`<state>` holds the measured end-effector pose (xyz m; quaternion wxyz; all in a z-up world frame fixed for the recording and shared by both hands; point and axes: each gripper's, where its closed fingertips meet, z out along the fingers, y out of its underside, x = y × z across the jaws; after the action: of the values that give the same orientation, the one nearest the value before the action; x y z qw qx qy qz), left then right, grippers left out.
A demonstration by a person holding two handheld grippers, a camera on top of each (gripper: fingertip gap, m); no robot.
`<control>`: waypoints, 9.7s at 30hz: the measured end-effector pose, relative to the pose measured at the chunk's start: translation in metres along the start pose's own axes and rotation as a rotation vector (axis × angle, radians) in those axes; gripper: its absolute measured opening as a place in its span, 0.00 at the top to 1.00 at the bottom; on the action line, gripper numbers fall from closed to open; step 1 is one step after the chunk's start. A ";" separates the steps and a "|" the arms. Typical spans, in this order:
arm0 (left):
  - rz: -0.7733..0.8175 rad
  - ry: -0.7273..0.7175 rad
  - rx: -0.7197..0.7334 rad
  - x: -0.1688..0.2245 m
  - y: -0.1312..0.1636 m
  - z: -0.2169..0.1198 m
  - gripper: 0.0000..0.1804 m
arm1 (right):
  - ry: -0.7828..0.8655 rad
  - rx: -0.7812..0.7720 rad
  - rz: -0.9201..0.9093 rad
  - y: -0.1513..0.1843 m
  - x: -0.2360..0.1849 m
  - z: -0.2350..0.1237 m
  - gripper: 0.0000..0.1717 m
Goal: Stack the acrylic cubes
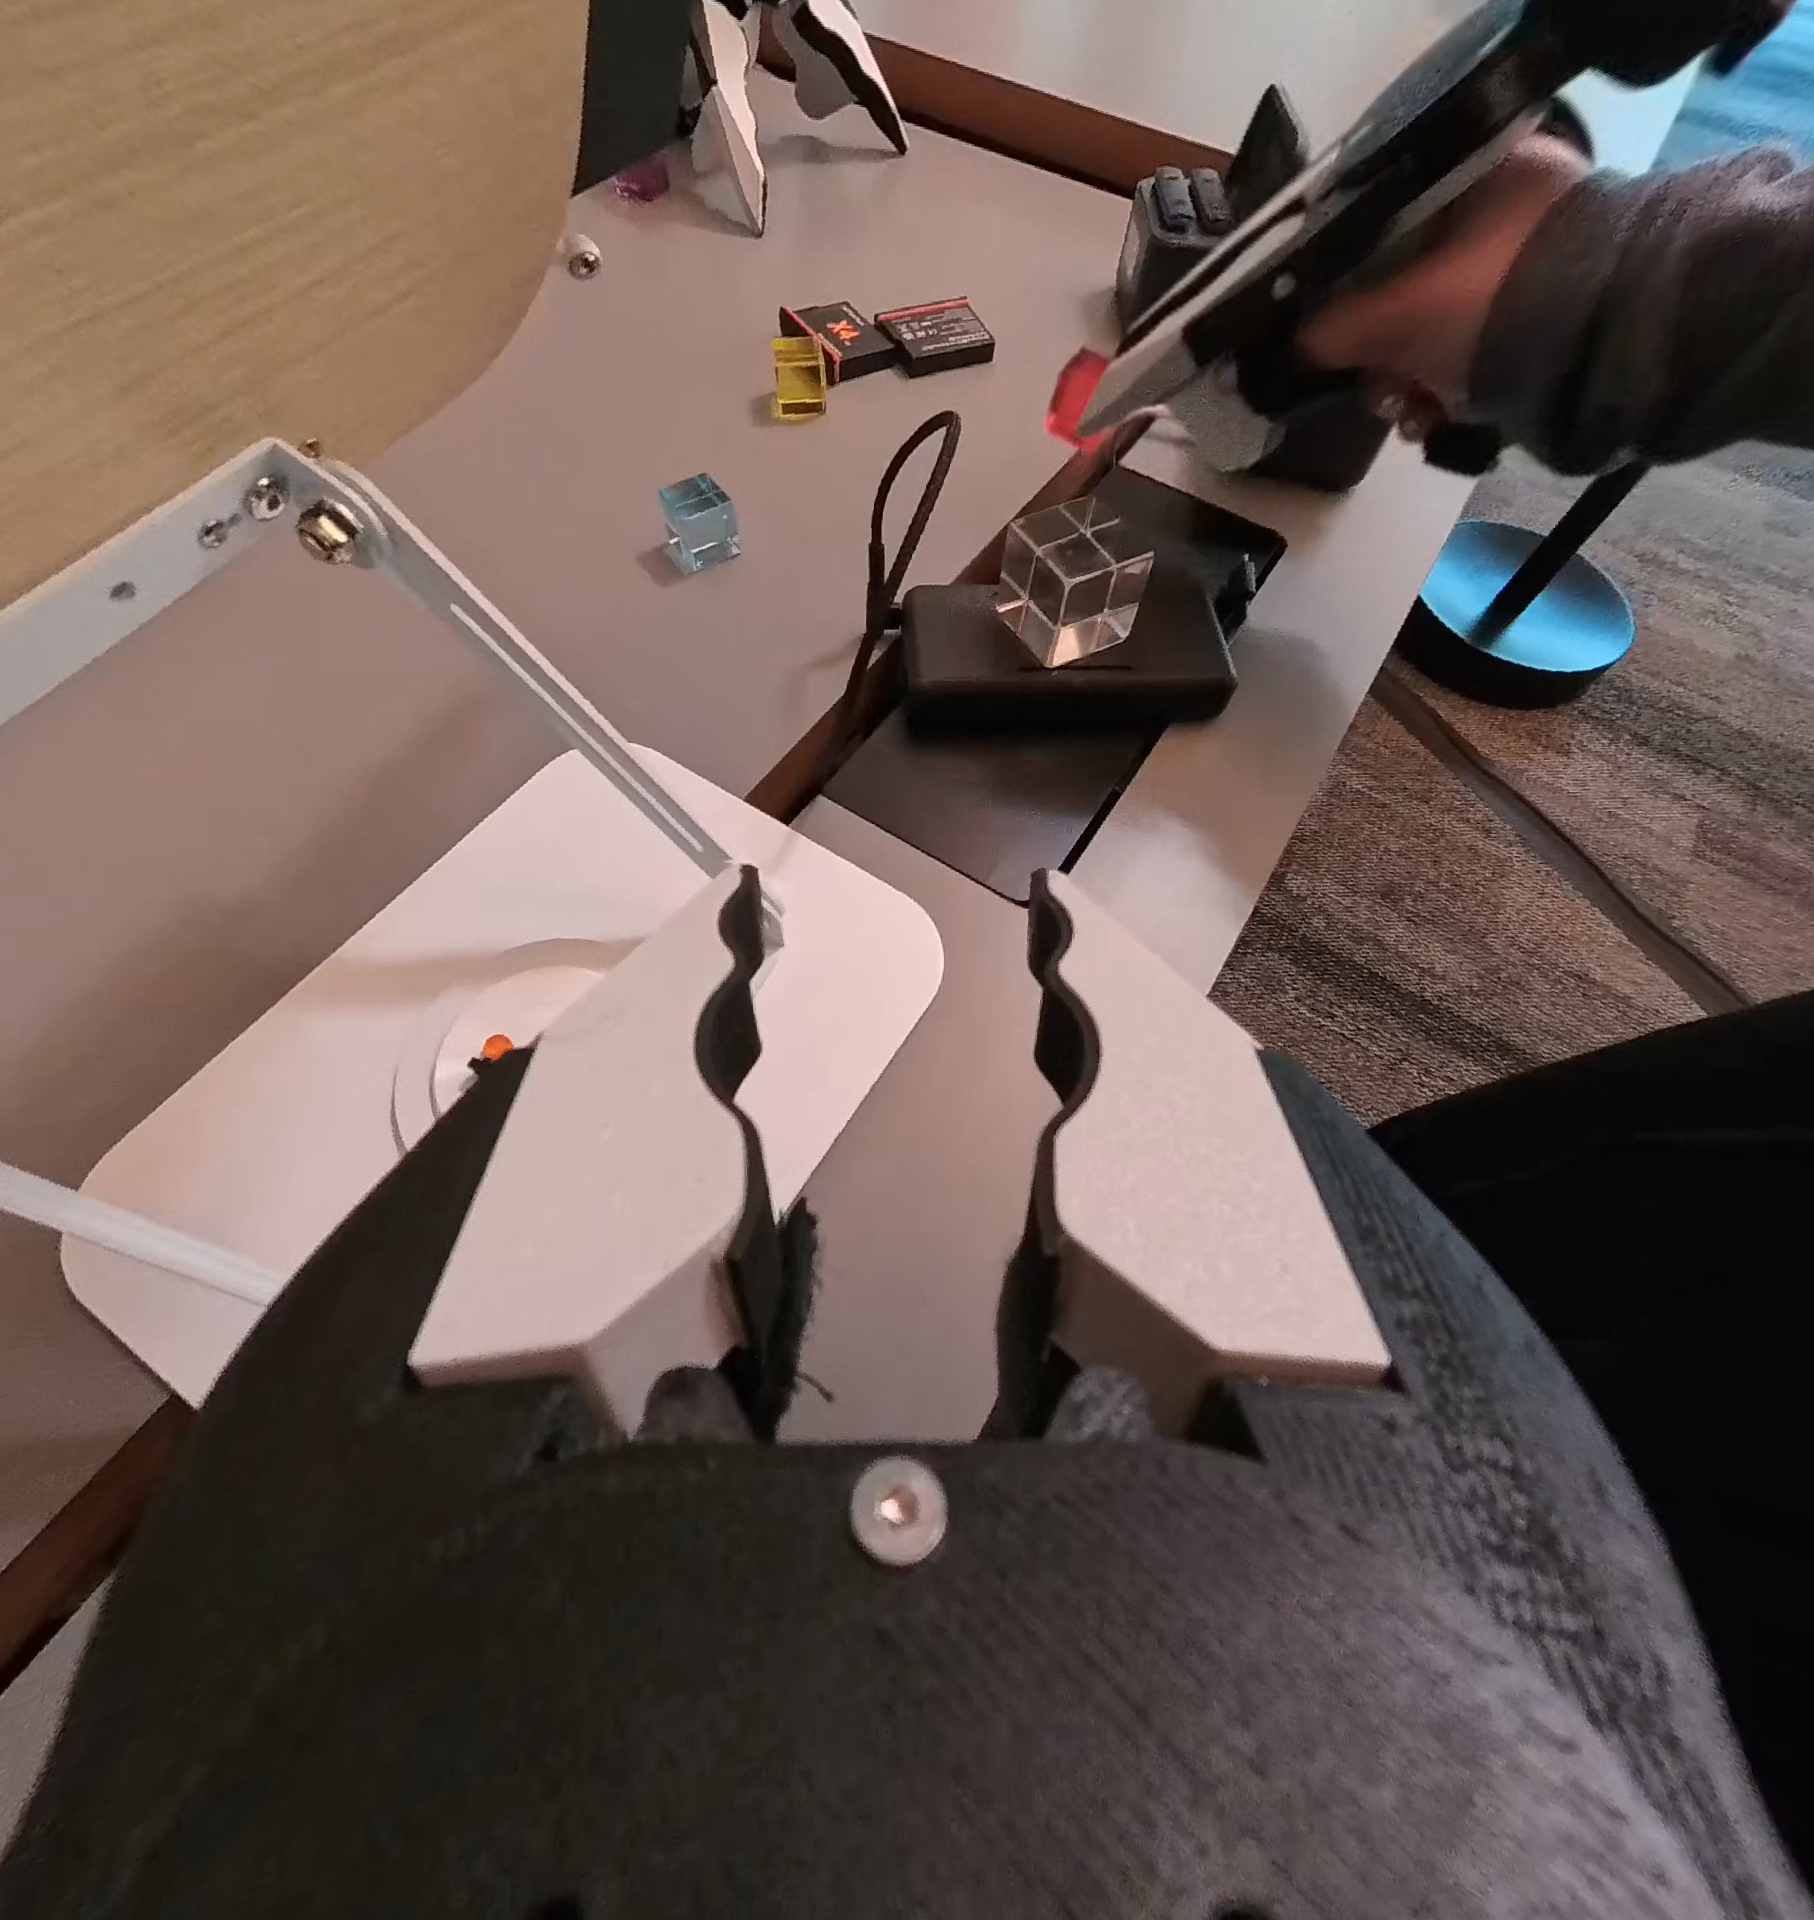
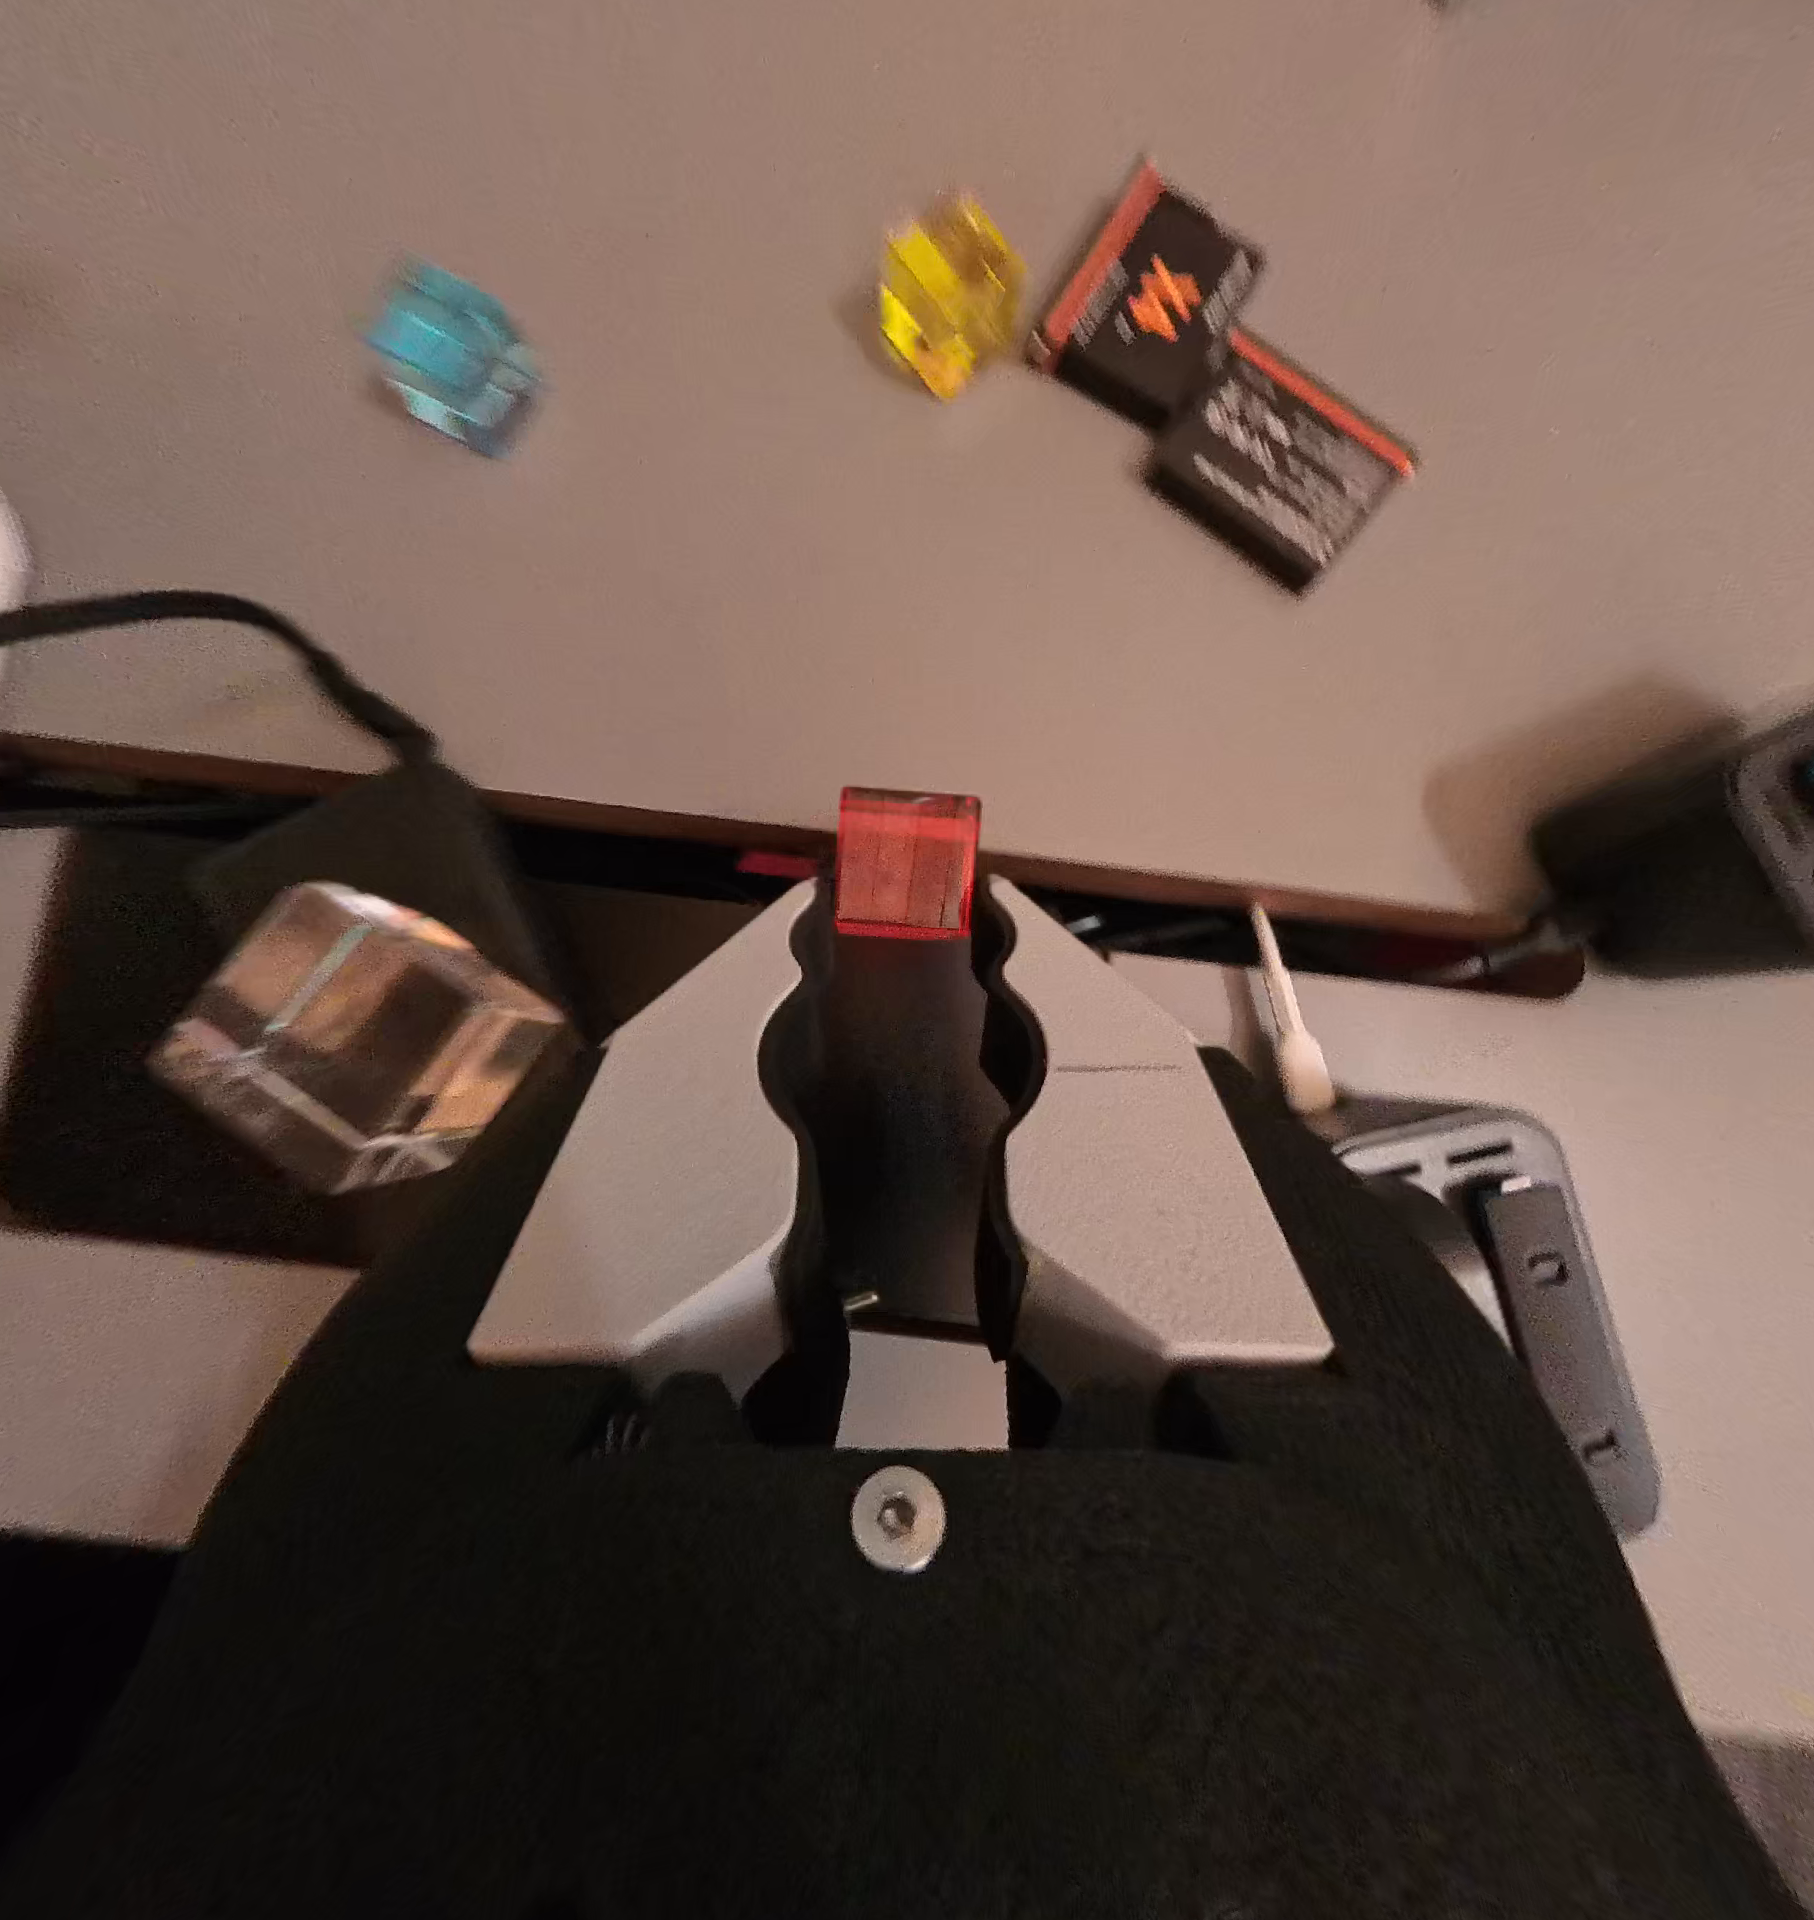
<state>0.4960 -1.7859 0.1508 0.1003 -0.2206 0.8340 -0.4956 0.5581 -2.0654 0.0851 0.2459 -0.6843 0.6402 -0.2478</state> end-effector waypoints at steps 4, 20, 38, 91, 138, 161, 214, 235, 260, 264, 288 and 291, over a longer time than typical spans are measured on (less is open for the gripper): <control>-0.005 0.004 -0.003 0.000 0.002 0.000 0.72 | -0.214 0.085 -0.178 -0.020 -0.041 -0.025 0.85; 0.008 -0.003 -0.004 -0.006 -0.002 -0.002 0.72 | -0.602 -0.097 -0.608 0.002 -0.097 -0.043 0.85; 0.006 0.004 -0.009 -0.007 -0.003 0.002 0.72 | -0.609 -0.132 -0.725 0.010 -0.096 -0.037 0.85; -0.055 0.020 -0.058 -0.011 0.006 -0.005 0.72 | -0.618 0.099 -0.412 -0.028 -0.092 -0.065 0.86; -0.136 -0.143 -0.091 -0.034 0.023 -0.035 0.71 | -0.227 -0.112 -0.351 -0.093 0.013 0.124 0.85; -0.112 -0.040 -0.022 -0.031 0.002 -0.020 0.71 | -0.657 -0.003 -0.547 -0.037 -0.099 -0.082 0.85; -0.311 -1.601 0.517 -0.028 0.225 -0.841 0.24 | -1.598 0.746 -0.820 -0.044 -0.974 -0.349 0.27; -0.412 -1.538 0.031 -0.443 0.373 -1.002 0.13 | -1.215 0.681 -0.816 -0.278 -1.279 -0.115 0.29; 0.101 -0.463 0.268 -1.085 0.200 -0.787 0.13 | -0.274 0.609 -0.214 -0.578 -1.231 0.192 0.44; 0.047 -0.307 0.391 -1.135 0.136 -0.690 0.13 | -0.077 0.566 -0.046 -0.593 -1.146 0.232 0.48; 0.038 -0.020 0.408 -1.503 -0.134 -0.226 0.66 | 0.049 0.728 0.234 -0.997 -0.827 0.565 0.66; 0.046 0.065 0.328 -1.531 -0.184 -0.147 0.66 | 0.171 0.670 0.284 -1.022 -0.771 0.591 0.72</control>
<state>1.8400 -1.0308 0.3043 0.1195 -0.1659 0.7496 -0.6295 1.6711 -1.2238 0.2871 0.4338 -0.4469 0.6304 -0.4635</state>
